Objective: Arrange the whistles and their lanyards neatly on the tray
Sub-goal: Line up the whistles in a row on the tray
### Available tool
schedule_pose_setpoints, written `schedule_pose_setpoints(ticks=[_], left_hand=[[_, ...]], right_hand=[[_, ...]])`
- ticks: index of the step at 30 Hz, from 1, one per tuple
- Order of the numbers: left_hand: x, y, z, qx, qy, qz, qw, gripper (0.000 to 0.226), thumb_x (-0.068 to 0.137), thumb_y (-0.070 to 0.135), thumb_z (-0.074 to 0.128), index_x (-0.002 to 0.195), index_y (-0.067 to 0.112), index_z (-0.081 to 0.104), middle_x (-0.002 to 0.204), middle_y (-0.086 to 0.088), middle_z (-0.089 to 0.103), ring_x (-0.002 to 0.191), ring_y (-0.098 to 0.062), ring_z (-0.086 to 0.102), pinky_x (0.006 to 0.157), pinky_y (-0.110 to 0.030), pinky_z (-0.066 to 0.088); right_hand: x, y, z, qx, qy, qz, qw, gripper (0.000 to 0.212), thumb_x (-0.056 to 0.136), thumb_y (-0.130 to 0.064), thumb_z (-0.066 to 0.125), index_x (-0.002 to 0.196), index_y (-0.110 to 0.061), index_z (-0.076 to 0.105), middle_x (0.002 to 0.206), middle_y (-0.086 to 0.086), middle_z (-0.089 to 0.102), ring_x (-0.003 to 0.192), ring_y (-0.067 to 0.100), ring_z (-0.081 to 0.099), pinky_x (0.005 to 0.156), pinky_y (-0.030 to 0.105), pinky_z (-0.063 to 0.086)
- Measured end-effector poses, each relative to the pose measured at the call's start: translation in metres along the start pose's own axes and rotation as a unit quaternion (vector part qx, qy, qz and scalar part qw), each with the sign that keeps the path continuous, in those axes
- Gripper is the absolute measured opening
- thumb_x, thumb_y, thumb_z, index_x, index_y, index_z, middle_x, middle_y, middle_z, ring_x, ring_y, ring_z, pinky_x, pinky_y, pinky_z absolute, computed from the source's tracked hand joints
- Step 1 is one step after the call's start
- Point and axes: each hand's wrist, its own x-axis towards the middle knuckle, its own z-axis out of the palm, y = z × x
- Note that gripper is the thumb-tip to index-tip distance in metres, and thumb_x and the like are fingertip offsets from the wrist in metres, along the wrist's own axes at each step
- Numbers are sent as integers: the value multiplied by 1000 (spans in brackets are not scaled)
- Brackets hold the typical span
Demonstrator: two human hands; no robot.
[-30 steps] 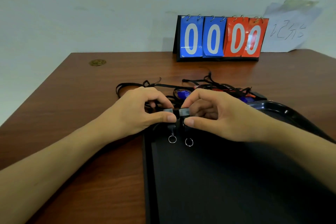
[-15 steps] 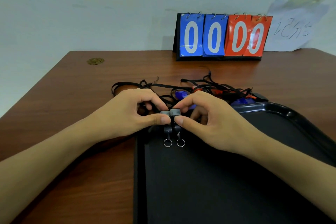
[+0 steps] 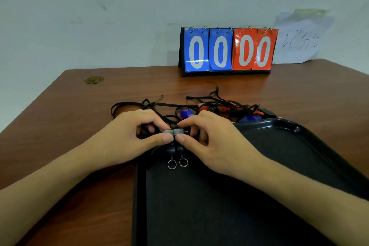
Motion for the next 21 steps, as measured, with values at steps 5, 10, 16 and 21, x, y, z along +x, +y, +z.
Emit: schedule_pose_setpoints(ticks=[5, 10, 16, 21], left_hand=[[-1, 5, -1, 23, 7, 5, 1000, 33, 88, 67, 54, 107, 45, 71, 110, 24, 67, 103, -7, 65, 80, -21, 52], [2, 24, -22, 13, 24, -15, 1000, 20, 99, 47, 56, 101, 41, 74, 105, 17, 73, 96, -5, 68, 80, -25, 51], [51, 38, -25, 63, -9, -34, 997, 19, 99, 29, 65, 109, 43, 71, 104, 22, 73, 98, 6, 64, 71, -10, 45], [69, 18, 1, 79, -70, -21, 994, 26, 98, 28, 67, 120, 43, 68, 114, 25, 65, 104, 5, 61, 83, -12, 47]], right_hand=[[10, 1, -32, 30, -51, 25, 998, 31, 99, -47, 53, 128, -37, 59, 98, -21, 61, 83, -5, 59, 66, 11, 42], [24, 32, -75, -21, -112, 38, 993, 19, 100, -34, 58, 119, -33, 62, 103, -15, 70, 93, -1, 65, 86, 22, 54], [29, 61, -71, -19, -121, 31, 992, 17, 97, -36, 63, 113, -31, 65, 106, -12, 70, 98, 3, 65, 94, 31, 57], [28, 60, -49, 0, -100, -3, 995, 26, 96, -46, 62, 119, -36, 66, 107, -14, 69, 95, -1, 64, 86, 22, 54]])
